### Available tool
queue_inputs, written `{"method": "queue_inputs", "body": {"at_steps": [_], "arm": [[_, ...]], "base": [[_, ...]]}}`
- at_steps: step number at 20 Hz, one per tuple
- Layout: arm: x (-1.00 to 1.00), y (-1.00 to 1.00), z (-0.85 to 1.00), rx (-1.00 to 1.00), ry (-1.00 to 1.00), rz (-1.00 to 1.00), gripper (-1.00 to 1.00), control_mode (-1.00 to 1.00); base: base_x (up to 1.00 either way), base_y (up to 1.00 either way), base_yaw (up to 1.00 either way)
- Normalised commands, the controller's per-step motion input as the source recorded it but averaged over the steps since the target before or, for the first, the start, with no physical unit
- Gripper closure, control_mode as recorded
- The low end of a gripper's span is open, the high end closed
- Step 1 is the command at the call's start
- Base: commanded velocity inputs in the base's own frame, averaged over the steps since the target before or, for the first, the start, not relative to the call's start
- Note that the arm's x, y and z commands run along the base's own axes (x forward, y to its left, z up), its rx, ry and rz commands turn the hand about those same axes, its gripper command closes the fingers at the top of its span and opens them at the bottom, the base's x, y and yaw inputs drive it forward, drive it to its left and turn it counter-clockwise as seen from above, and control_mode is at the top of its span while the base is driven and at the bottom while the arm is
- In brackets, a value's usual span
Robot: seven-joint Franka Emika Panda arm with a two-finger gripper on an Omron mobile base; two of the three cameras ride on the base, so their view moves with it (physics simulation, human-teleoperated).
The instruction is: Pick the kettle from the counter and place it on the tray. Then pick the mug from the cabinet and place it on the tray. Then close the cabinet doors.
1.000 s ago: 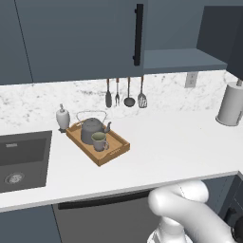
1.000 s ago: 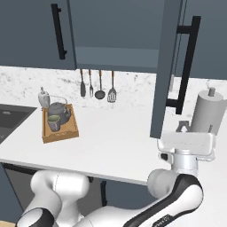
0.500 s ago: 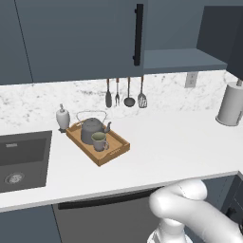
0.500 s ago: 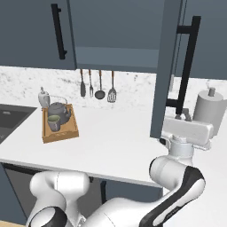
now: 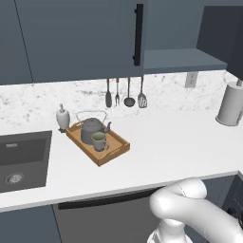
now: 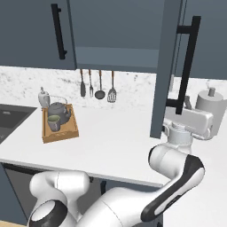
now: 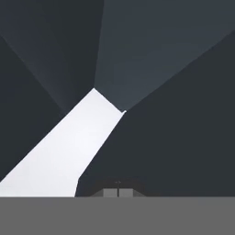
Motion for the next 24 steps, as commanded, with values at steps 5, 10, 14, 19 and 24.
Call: {"method": "queue_inputs", "body": {"at_steps": [5, 10, 14, 19, 24], "arm": [[-0.01, 0.27, 0.3, 0.0, -0.19, -0.01, 1.0, -1.0], [-0.11, 0.36, 0.36, -0.01, -0.21, 0.0, 1.0, -1.0], [-0.16, 0.35, 0.46, -0.03, -0.06, -0.01, 1.0, -1.0], [-0.02, 0.33, 0.45, -0.05, 0.07, -0.03, 1.0, -1.0], [0.05, 0.46, 0.33, -0.05, 0.1, 0.0, 1.0, -1.0]], "base": [[0.0, 0.0, 0.0], [0.0, 0.0, 0.0], [0.0, 0.0, 0.0], [0.0, 0.0, 0.0], [0.0, 0.0, 0.0]]}}
